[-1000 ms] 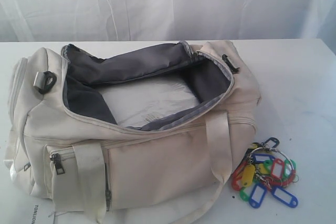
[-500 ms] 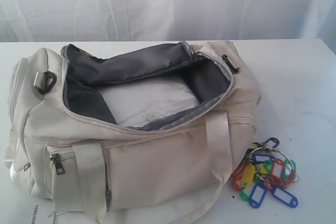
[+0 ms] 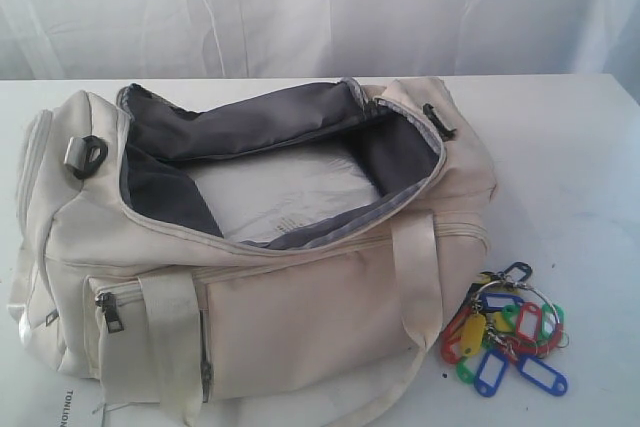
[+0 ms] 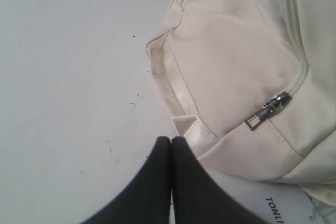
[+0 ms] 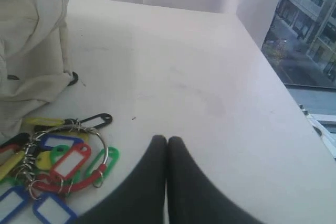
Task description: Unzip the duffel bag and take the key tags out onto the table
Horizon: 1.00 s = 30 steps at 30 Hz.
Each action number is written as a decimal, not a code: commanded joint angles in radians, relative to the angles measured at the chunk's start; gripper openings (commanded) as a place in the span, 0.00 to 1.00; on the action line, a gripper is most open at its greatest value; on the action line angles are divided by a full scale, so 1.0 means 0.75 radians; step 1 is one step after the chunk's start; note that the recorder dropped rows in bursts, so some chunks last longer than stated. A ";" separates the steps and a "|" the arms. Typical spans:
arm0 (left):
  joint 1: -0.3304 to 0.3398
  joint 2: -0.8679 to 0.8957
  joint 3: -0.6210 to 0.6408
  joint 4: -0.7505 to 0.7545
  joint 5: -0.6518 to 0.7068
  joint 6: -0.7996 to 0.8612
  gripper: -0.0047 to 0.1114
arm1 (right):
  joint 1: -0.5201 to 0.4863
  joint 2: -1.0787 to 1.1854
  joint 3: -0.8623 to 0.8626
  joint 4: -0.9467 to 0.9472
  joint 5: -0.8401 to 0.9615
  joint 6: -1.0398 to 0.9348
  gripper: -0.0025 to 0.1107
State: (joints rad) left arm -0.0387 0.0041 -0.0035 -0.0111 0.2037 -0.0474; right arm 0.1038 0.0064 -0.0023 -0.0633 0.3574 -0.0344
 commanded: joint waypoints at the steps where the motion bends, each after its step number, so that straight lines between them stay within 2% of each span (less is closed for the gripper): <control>1: -0.004 -0.005 0.005 -0.002 -0.002 -0.005 0.04 | -0.006 -0.009 0.003 0.041 -0.008 -0.019 0.02; 30: -0.004 -0.005 0.005 -0.002 -0.002 -0.003 0.04 | -0.006 -0.009 0.003 0.096 -0.010 -0.019 0.02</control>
State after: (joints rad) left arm -0.0387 0.0041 -0.0035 -0.0111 0.2037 -0.0474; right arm 0.1038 0.0064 -0.0023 0.0093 0.3574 -0.0365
